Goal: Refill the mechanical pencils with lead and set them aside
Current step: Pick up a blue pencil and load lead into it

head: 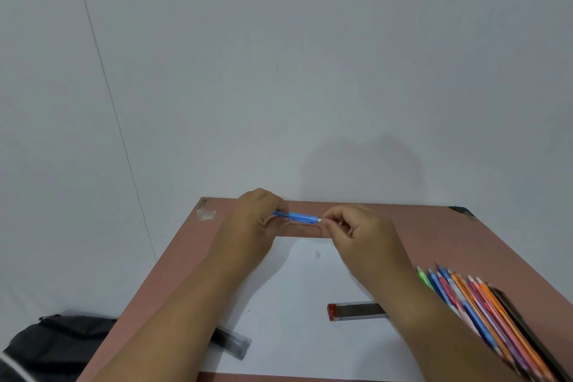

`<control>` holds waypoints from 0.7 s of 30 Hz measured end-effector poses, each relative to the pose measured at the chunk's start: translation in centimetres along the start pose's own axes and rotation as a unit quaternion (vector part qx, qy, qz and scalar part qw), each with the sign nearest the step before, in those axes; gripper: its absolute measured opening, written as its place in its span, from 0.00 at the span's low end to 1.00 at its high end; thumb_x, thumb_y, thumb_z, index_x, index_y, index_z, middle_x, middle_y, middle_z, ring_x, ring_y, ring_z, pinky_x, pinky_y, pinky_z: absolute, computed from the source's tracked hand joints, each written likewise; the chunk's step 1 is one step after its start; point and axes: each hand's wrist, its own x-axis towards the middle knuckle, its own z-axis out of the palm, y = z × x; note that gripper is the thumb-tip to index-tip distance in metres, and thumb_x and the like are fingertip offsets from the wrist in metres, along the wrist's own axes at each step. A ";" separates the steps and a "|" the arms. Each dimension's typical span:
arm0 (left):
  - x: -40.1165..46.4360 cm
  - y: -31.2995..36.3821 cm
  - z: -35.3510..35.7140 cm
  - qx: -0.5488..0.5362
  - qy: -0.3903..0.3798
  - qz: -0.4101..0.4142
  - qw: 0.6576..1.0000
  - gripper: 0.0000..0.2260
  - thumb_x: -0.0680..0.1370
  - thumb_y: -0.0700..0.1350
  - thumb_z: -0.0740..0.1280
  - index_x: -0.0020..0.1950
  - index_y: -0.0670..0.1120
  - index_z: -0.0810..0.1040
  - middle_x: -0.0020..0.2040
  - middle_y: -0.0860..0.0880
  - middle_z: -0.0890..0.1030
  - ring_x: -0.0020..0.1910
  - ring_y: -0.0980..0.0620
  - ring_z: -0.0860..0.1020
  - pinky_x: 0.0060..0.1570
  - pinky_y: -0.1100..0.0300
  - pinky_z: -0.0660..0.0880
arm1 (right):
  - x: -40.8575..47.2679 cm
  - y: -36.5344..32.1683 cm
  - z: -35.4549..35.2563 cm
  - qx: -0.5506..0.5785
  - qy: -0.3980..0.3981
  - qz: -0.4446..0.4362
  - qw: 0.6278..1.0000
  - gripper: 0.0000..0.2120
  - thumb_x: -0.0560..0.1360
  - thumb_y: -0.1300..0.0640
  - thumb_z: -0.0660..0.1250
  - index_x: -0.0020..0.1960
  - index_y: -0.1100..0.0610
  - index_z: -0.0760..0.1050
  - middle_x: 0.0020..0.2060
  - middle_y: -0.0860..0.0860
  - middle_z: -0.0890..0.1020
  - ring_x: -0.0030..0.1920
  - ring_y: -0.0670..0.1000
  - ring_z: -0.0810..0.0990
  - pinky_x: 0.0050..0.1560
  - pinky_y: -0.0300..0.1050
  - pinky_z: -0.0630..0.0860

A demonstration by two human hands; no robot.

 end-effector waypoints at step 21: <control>0.2 0.2 -0.2 -0.051 0.000 -0.097 0.994 0.10 0.77 0.38 0.72 0.45 0.54 0.77 0.44 0.58 0.77 0.48 0.59 0.75 0.46 0.71 0.69 | -0.3 0.4 2.0 -0.093 -0.186 0.071 0.976 0.13 0.81 0.50 0.68 0.65 0.45 0.80 0.58 0.40 0.75 0.61 0.45 0.73 0.59 0.41 0.72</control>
